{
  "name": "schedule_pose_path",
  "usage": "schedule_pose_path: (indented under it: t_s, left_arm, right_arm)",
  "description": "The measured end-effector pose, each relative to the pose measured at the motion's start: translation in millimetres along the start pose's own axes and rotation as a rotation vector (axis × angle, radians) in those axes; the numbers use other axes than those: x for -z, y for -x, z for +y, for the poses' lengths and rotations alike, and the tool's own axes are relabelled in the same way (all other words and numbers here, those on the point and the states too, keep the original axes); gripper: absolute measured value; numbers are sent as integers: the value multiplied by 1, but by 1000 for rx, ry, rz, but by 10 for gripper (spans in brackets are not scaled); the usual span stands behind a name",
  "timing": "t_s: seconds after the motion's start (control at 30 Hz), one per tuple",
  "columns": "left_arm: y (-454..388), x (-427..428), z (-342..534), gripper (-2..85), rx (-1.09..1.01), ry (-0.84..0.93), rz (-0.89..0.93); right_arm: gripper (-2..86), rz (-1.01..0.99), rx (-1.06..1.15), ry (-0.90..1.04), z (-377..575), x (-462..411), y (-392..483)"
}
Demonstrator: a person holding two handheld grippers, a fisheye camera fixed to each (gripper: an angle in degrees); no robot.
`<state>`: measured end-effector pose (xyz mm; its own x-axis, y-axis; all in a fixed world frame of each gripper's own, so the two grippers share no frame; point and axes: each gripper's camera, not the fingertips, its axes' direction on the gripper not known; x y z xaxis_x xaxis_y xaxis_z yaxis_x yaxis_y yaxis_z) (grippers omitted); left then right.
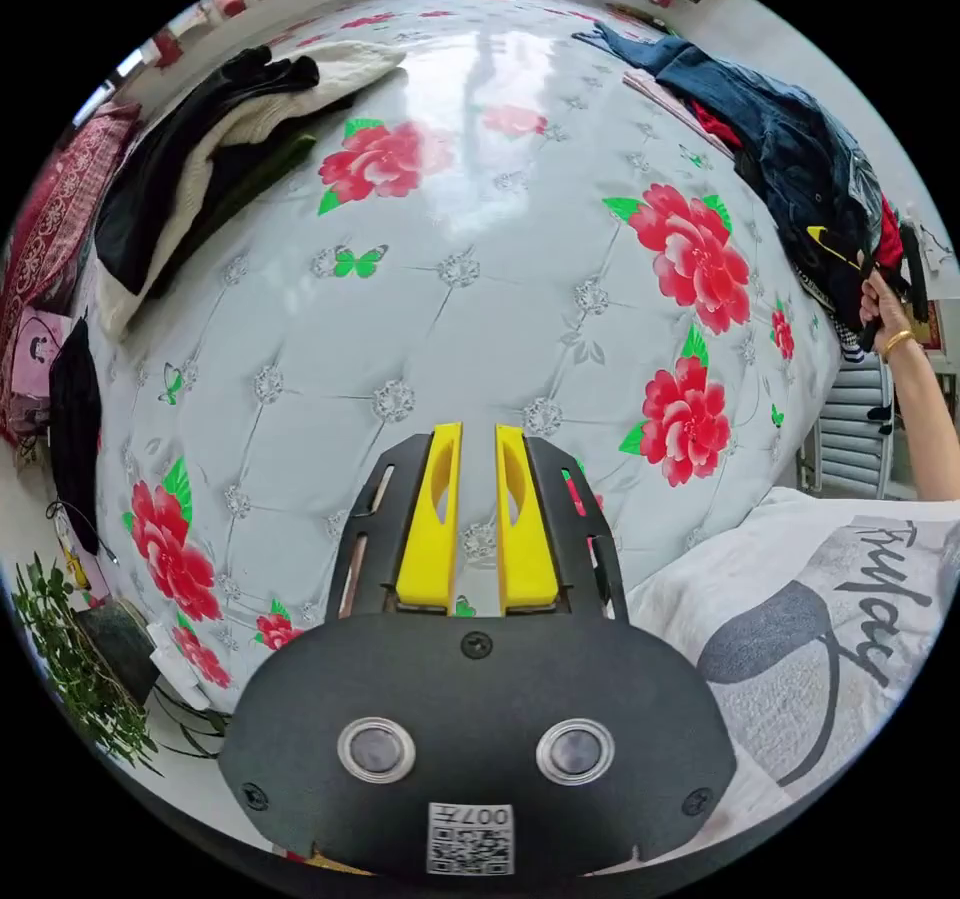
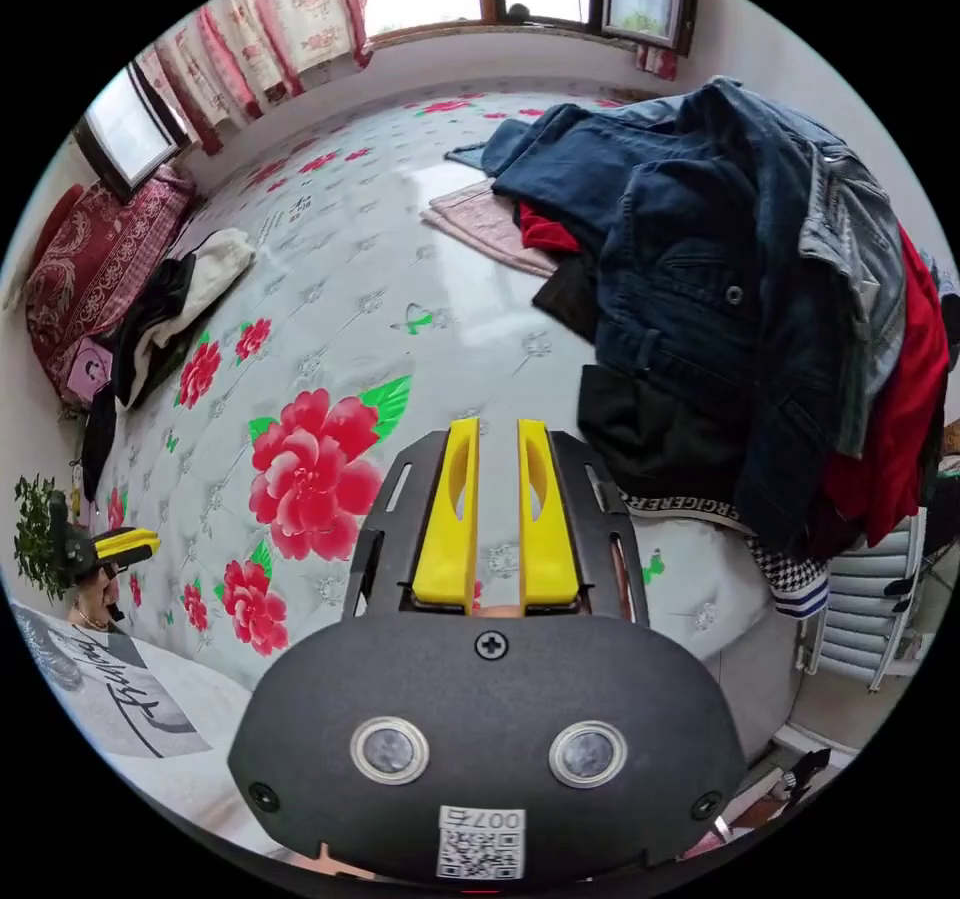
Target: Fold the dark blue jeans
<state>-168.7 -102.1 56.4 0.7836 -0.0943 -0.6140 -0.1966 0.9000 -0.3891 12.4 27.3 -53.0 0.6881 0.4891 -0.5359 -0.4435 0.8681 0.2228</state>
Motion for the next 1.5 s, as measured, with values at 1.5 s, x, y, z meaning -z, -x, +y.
schedule_pose_path:
  t_s: [1.5]
  left_arm:
    - [80, 44, 317, 74, 823, -332, -28]
  right_arm:
    - [38, -869, 1238, 172, 121, 47, 261]
